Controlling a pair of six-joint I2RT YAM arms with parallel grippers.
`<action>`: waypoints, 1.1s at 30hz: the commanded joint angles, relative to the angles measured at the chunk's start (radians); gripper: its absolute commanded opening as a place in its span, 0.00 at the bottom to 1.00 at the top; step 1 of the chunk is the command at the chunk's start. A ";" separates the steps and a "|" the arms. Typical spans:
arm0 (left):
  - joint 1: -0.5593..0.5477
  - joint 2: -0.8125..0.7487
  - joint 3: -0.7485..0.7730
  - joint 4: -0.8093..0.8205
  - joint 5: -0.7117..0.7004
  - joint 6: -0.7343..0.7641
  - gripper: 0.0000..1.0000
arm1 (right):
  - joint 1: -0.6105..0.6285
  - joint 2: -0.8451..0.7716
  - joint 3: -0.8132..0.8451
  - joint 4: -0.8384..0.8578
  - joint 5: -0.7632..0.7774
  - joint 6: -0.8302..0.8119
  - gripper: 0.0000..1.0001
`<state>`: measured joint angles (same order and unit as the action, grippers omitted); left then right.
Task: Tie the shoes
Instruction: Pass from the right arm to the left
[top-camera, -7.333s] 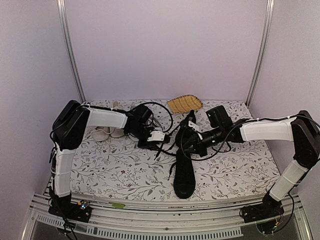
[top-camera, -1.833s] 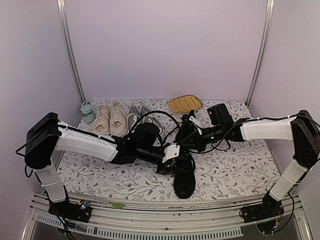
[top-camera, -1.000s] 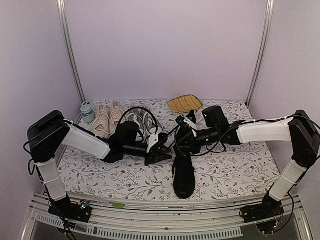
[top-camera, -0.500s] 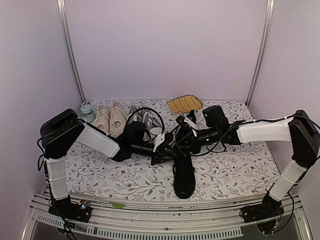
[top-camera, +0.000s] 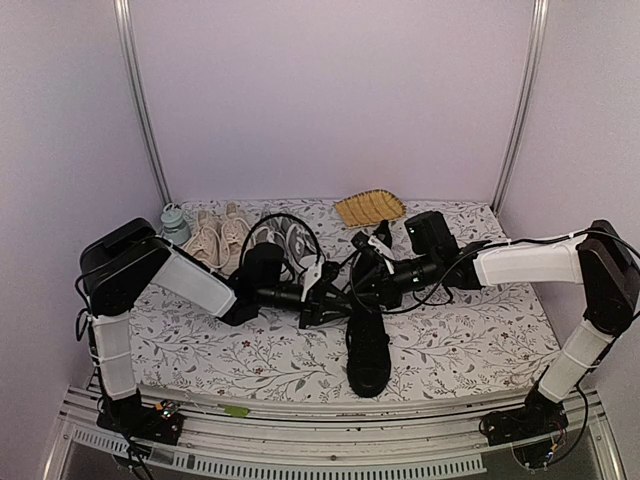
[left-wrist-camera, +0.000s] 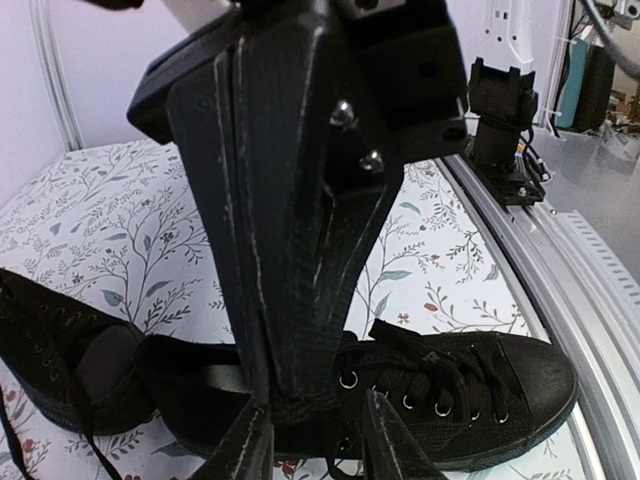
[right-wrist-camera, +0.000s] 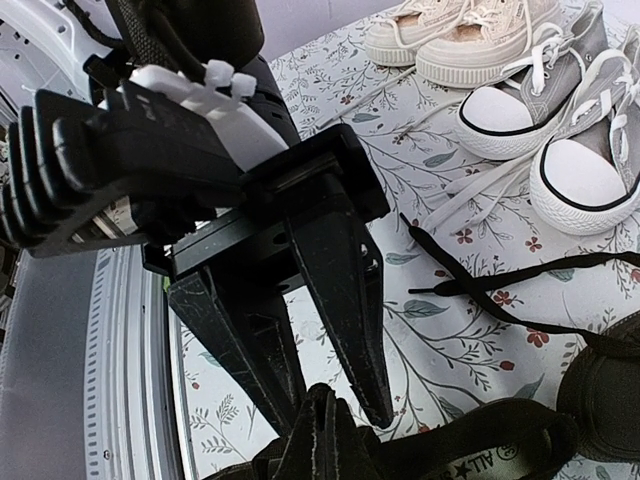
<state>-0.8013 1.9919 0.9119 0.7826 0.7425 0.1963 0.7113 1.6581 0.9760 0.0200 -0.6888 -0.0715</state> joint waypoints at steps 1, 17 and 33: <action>0.003 0.010 0.005 0.099 0.062 -0.023 0.32 | 0.001 -0.008 0.025 -0.008 -0.017 -0.014 0.00; -0.005 0.019 0.003 0.118 0.026 -0.032 0.00 | 0.001 -0.011 0.032 -0.030 -0.026 -0.021 0.03; -0.005 0.013 -0.019 0.122 -0.047 -0.044 0.00 | 0.153 -0.146 -0.134 -0.093 0.295 -0.038 0.43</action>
<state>-0.8032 2.0037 0.9001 0.8772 0.7025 0.1520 0.8211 1.5372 0.8921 -0.0628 -0.4957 -0.0959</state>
